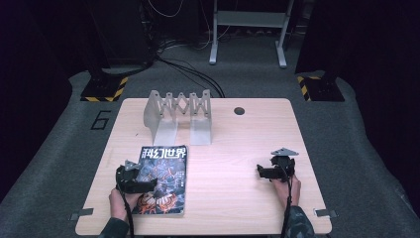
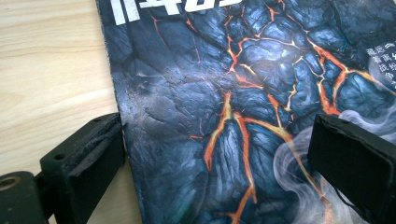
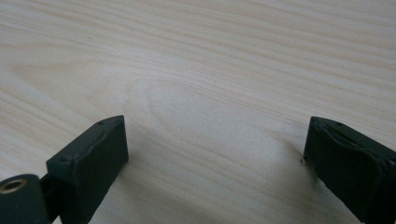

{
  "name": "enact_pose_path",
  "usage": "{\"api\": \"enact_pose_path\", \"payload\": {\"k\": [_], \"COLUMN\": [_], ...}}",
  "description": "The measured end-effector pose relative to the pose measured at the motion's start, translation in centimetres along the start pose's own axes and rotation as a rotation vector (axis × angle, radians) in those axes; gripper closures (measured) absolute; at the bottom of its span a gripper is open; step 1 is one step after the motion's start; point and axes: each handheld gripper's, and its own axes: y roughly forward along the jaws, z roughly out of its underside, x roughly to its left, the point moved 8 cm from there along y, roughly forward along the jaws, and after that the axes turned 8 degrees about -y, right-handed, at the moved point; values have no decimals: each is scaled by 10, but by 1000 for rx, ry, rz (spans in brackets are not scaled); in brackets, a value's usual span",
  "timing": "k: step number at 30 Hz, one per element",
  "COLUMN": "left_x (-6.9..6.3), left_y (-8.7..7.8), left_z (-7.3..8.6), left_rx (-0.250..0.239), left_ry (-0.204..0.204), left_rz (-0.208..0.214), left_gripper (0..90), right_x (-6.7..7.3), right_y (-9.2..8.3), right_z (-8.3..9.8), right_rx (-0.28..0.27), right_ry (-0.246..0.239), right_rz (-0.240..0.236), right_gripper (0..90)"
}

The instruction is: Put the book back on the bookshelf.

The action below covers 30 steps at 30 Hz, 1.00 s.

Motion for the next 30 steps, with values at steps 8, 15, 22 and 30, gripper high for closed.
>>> {"api": "enact_pose_path", "payload": {"k": [8, 15, 22, 30], "left_x": [-18, -40, -61, -91], "left_y": [6, 12, 19, 25], "left_z": [-2, -5, -7, -7], "left_rx": [-2, 5, 8, 1], "left_ry": [5, 22, 12, 21], "left_rz": [5, 20, 16, 26], "left_gripper": [41, 41, 41, 42], "right_x": [0, 0, 0, 0], "right_y": [0, 0, 0, 0], "right_z": [0, 0, 0, 0], "right_rx": [-2, -1, 0, 0], "right_ry": [5, 4, -1, 0], "right_rz": [0, 1, 1, 1], "right_gripper": [59, 59, 59, 61]}}
